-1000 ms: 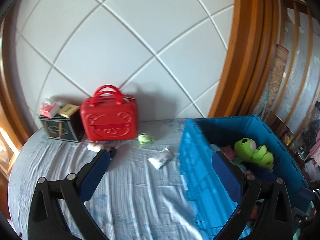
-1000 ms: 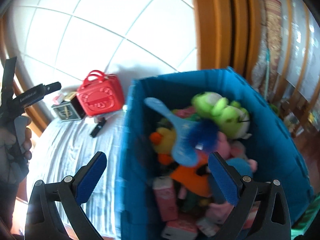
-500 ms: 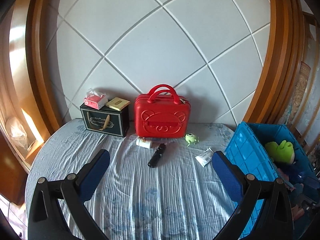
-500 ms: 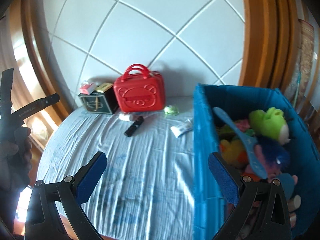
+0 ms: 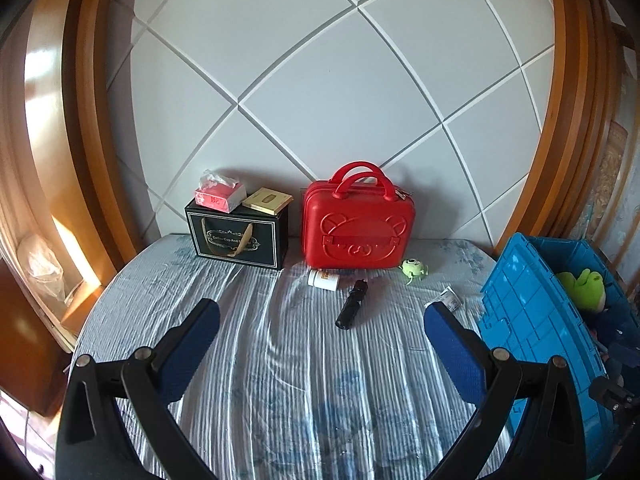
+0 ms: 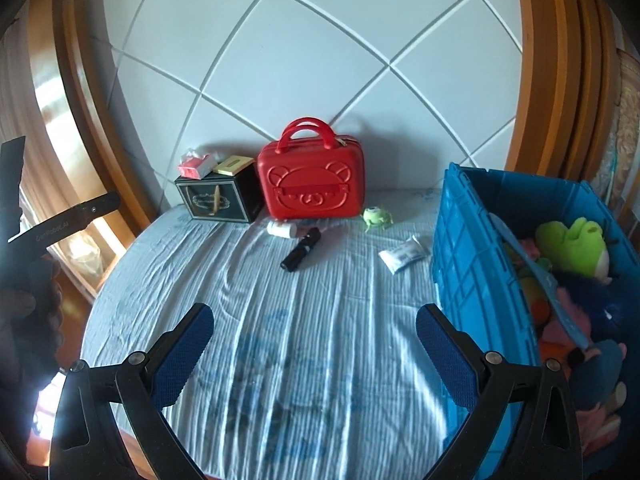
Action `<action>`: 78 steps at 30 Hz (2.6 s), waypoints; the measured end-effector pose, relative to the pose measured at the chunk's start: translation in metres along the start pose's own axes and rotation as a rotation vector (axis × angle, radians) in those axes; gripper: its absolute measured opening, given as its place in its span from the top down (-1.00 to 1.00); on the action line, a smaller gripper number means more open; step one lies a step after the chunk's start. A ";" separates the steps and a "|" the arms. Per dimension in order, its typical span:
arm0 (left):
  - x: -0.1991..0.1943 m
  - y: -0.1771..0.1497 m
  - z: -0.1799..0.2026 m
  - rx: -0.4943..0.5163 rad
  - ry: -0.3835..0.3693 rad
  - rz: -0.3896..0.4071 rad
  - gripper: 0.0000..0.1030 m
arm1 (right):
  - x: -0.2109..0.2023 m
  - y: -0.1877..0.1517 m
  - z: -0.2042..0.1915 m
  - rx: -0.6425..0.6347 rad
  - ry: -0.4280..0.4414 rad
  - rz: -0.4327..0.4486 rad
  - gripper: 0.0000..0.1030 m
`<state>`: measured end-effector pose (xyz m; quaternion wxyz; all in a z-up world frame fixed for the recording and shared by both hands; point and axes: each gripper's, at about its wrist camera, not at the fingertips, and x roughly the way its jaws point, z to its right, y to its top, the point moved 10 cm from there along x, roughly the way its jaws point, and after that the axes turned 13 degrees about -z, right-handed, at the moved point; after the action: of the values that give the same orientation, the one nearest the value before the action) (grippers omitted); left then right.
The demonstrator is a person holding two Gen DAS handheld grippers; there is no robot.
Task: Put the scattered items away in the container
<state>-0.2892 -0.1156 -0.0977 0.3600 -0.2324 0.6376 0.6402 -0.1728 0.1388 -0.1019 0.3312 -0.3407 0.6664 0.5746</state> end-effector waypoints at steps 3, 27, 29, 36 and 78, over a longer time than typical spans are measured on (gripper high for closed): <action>0.014 -0.004 -0.008 0.011 -0.010 -0.018 -1.00 | 0.014 -0.003 -0.004 0.007 -0.026 -0.022 -1.00; 0.258 -0.029 0.022 0.121 0.001 -0.169 -1.00 | 0.287 0.051 0.087 0.165 -0.243 -0.232 -0.99; 0.287 -0.028 0.026 0.134 0.009 -0.169 -1.00 | 0.314 0.062 0.101 0.191 -0.250 -0.231 -0.99; 0.390 -0.028 0.038 0.189 0.000 -0.203 -0.99 | 0.403 0.089 0.146 0.284 -0.292 -0.242 -0.99; 0.478 -0.076 0.075 0.196 -0.037 -0.324 0.32 | 0.484 0.095 0.177 0.338 -0.262 -0.261 0.29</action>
<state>-0.5219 0.0313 -0.5023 0.4908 -0.2842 0.6446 0.5127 -0.5083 0.2887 -0.4751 0.5383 -0.2863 0.6548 0.4467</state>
